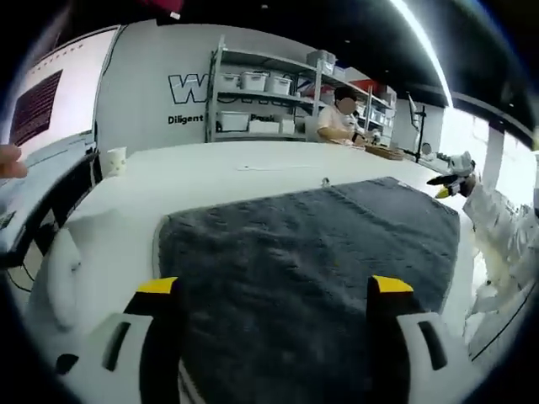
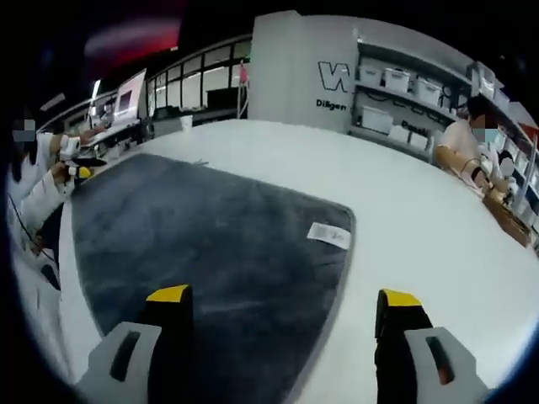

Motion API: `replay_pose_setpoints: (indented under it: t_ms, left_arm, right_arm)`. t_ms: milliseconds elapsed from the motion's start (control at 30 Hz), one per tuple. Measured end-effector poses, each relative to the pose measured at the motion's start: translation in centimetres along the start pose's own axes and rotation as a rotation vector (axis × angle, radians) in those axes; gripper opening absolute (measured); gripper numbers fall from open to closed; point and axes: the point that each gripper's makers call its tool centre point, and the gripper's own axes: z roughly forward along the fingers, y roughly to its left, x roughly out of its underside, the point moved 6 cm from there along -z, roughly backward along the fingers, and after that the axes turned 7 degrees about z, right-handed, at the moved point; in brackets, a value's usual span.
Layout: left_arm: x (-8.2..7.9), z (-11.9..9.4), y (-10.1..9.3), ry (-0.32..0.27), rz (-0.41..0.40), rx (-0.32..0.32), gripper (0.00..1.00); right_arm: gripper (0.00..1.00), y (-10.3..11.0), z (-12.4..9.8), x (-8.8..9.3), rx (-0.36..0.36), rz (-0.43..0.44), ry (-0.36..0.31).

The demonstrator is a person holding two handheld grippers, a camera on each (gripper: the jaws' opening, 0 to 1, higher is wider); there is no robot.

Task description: Open the folded towel by lifting each exposed corner and separating the folded layers until the towel lies flat within the target outline without major curled edges

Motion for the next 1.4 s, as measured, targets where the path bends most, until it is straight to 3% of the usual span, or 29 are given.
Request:
replay_pose_setpoints:
  t_ms: [33,167,400,533,867,1133,1400]
  left_arm:
    - [0.1,-1.4,-1.4,-0.001,-0.032,0.014,0.94]
    - [0.2,-2.9,-2.9,-0.007,-0.041,0.003,0.99]
    - [0.9,-5.5,-6.1,-0.001,-0.057,0.003,0.99]
    - [1.4,-7.0,-7.6,-0.004,-0.059,-0.013,0.99]
    - [2.8,-9.4,-10.1,0.006,-0.081,-0.019,0.99]
    - [3.3,-10.0,-11.8,0.021,-0.086,-0.003,0.99]
    - [3.0,-11.1,-12.4,-0.004,-0.089,-0.008,0.98]
  right_arm:
    - [0.92,1.4,-1.3,1.0,0.004,0.009,0.003]
    - [0.99,3.2,-3.3,1.8,0.036,0.001,0.003]
    - [0.99,6.6,-7.0,3.0,0.086,0.028,-0.012]
    - [0.99,8.6,-8.5,3.6,0.105,-0.006,0.005]
    - [0.99,12.9,-9.9,4.7,0.075,-0.027,0.003]
    - [0.99,14.3,-10.5,5.7,0.077,-0.030,0.023]
    - [0.99,15.2,-11.0,5.6,0.066,-0.030,0.016]
